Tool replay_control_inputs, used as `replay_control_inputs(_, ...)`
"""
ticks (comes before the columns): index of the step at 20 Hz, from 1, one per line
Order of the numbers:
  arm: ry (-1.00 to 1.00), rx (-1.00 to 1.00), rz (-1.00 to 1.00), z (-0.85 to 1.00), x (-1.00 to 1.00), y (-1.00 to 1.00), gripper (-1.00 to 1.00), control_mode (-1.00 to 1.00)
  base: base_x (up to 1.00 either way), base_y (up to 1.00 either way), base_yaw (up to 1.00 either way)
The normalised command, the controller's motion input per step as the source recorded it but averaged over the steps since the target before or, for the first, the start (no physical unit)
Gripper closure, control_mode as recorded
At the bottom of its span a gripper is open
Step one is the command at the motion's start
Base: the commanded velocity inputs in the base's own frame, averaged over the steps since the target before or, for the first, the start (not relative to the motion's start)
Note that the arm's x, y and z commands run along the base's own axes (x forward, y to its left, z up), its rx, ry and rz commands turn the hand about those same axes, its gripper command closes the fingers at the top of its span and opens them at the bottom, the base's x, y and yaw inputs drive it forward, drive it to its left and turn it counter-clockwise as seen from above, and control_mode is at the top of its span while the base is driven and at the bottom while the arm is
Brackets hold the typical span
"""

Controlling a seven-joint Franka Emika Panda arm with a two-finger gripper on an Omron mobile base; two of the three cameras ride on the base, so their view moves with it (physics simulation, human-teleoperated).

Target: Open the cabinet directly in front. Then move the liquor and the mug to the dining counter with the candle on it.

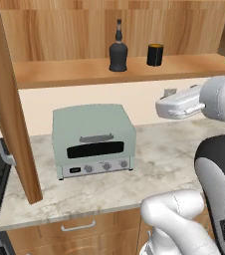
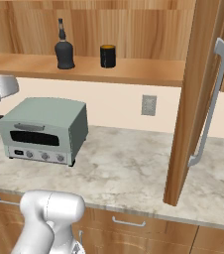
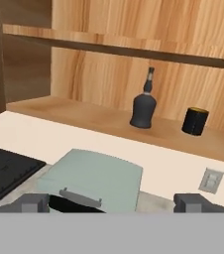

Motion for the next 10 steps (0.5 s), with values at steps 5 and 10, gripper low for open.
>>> replay_control_inputs(5, 0.1, 0.01, 0.0, 0.0, 0.47, -0.09, -1.0, -1.0, 0.0, 0.0, 0.0)
replay_control_inputs(10, 0.15, 0.0, -0.02, 0.05, 0.61, 0.0, -1.0, -1.0, 0.0, 0.0, 0.0)
